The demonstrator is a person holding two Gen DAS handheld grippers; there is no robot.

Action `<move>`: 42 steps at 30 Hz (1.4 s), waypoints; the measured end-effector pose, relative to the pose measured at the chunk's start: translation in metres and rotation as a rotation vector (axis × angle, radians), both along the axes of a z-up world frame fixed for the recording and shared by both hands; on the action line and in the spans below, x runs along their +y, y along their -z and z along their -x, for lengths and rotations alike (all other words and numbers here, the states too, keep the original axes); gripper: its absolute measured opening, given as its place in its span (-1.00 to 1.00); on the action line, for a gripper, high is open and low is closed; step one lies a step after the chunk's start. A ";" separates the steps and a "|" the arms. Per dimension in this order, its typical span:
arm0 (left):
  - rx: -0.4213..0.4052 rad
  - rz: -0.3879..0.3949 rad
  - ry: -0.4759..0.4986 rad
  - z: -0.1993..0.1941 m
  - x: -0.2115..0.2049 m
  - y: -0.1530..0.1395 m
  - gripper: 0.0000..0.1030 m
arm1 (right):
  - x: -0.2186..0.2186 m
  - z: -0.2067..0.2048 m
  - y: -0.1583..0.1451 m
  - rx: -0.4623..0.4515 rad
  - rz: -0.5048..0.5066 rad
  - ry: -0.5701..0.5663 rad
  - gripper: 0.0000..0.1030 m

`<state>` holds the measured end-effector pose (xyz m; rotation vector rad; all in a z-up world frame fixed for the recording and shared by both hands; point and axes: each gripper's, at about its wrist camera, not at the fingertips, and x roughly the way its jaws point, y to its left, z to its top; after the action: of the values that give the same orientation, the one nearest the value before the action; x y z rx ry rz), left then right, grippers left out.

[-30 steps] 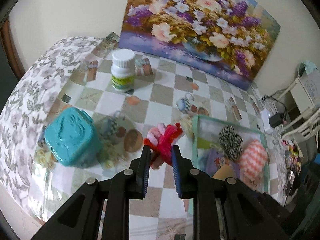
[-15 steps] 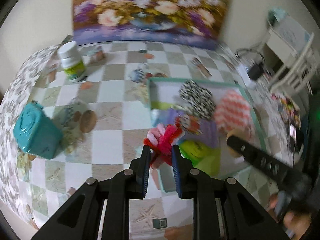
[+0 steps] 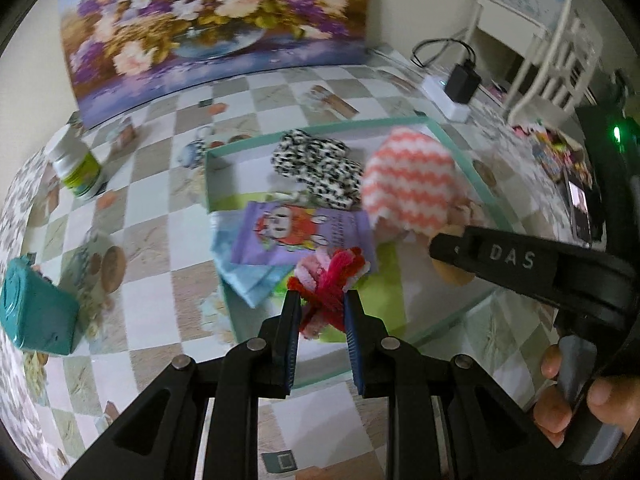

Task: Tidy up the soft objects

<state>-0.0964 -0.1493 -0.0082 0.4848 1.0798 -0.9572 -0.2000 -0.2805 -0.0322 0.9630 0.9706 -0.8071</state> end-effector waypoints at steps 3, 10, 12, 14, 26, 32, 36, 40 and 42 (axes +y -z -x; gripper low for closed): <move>-0.008 -0.002 0.011 0.003 -0.003 0.000 -0.43 | 0.000 -0.001 0.000 -0.001 -0.002 -0.002 0.11; 0.011 -0.027 -0.055 -0.009 0.002 0.003 0.02 | 0.000 -0.004 0.003 0.026 -0.008 -0.014 0.37; 0.026 -0.024 -0.081 -0.015 0.005 0.003 0.08 | -0.001 -0.005 0.005 0.042 -0.006 -0.018 0.42; 0.040 -0.019 -0.119 -0.023 0.009 0.003 0.38 | 0.000 -0.006 0.006 0.055 0.001 -0.021 0.49; 0.052 -0.094 -0.367 -0.071 0.043 0.011 0.79 | 0.014 -0.026 -0.006 0.105 0.144 -0.131 1.00; 0.049 -0.083 -0.433 -0.084 0.058 0.005 0.79 | 0.031 -0.041 -0.015 0.118 0.218 -0.218 1.00; 0.045 -0.085 -0.462 -0.090 0.066 0.002 0.79 | 0.043 -0.047 -0.021 0.128 0.255 -0.246 1.00; 0.001 -0.095 -0.483 -0.093 0.075 -0.005 0.79 | 0.054 -0.050 -0.026 0.108 0.258 -0.263 1.00; -0.015 -0.101 -0.492 -0.094 0.080 -0.008 0.79 | 0.060 -0.050 -0.029 0.100 0.263 -0.276 1.00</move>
<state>-0.0024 -0.0690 -0.0002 0.2857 1.1660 -0.4675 -0.1497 -0.2202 -0.0027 0.5519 1.0278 -0.7323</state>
